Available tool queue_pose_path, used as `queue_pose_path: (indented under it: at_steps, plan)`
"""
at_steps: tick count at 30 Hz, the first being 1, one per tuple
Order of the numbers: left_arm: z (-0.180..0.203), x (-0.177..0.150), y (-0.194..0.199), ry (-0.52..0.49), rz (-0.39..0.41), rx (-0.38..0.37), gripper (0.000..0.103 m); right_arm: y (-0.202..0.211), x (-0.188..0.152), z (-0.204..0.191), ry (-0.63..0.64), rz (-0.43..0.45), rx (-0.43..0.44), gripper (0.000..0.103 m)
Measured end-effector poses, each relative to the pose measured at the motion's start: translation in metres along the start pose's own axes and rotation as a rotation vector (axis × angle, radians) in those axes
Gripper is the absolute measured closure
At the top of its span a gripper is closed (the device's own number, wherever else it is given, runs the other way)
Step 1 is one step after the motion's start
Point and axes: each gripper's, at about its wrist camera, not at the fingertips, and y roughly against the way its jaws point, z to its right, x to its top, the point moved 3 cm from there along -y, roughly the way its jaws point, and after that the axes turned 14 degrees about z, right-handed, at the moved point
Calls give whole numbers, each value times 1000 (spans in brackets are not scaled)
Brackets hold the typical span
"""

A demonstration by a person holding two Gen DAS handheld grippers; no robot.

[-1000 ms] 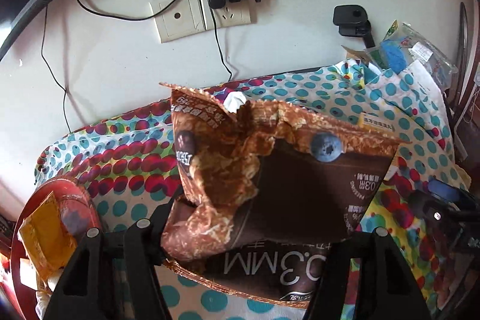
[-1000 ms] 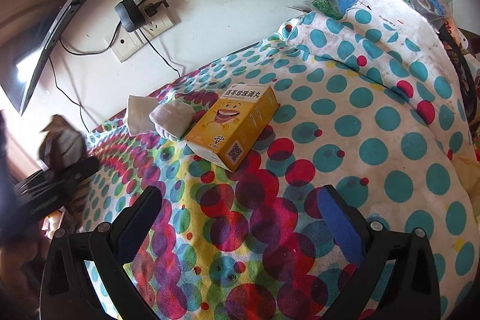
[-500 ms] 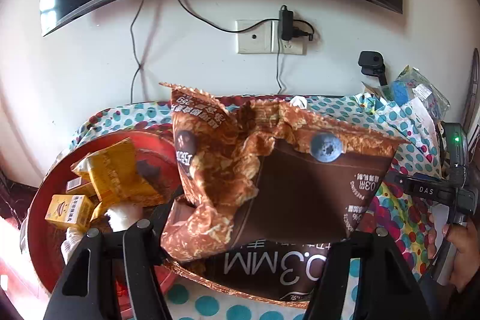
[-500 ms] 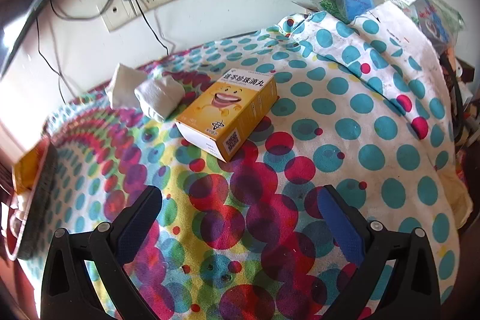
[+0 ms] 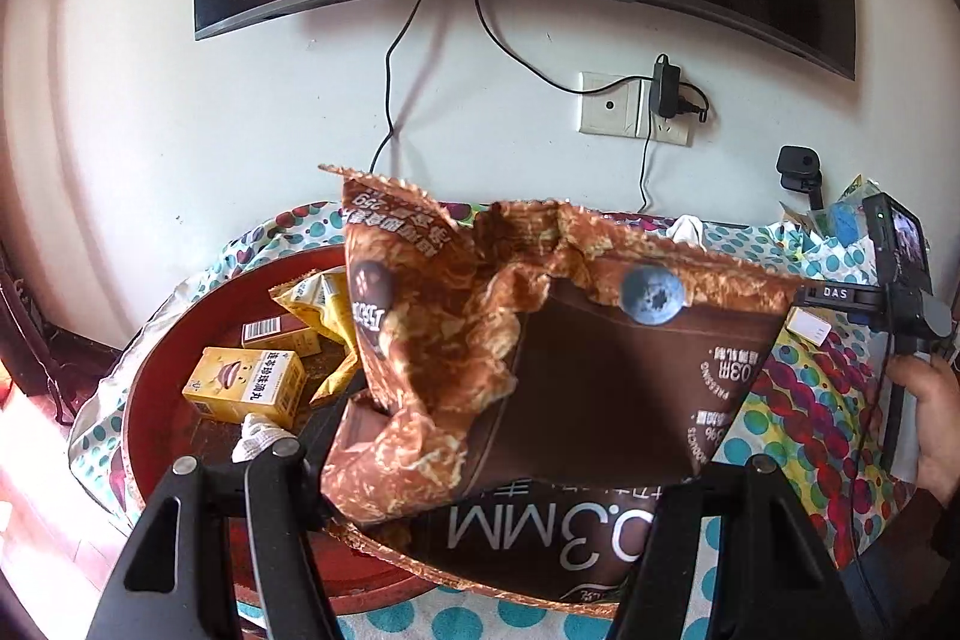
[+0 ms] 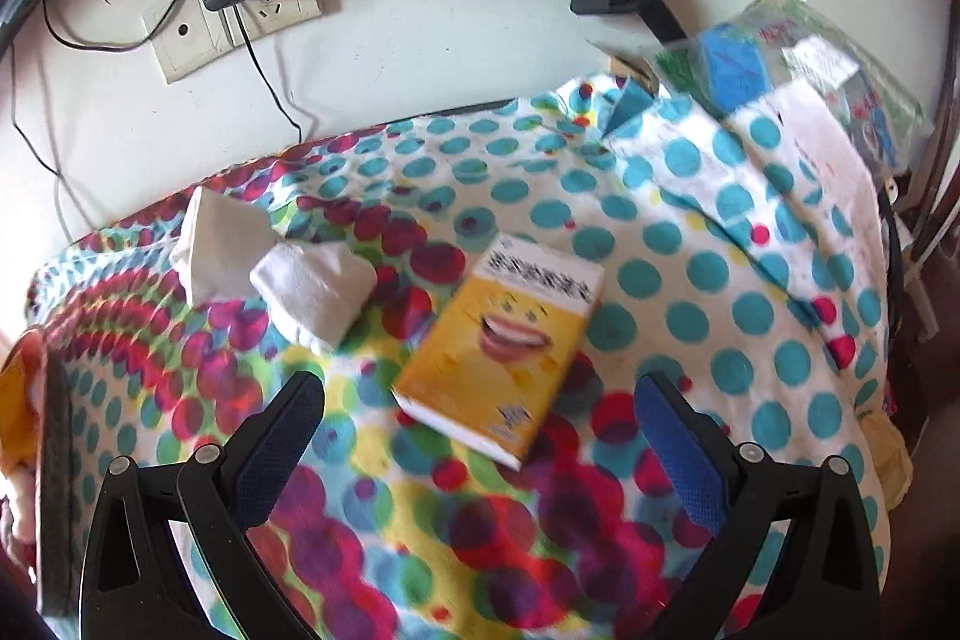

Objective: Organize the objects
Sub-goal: 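Lift the brown bag toward the tray while the right gripper grasps the yellow medicine box, then lower the brown bag into the tray and open the left gripper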

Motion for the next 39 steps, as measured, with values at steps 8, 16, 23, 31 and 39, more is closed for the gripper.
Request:
queue_pose_path:
  at_steps: [8,16,23,31,39]
  plan:
    - [-19,-2,9,49,8,-4,36,-38,6,-28,62,-76,-83,56]
    - [-36,-4,14,86,14,21,36,-31,2,-18,72,-32,-27,56]
    - [-52,-10,13,104,9,69,36,-10,3,3,39,-6,8,56]
    - [-82,-23,6,132,-21,145,36,-2,-10,11,34,-3,27,56]
    - [-93,-28,1,121,-43,186,36,2,-17,7,89,43,25,56]
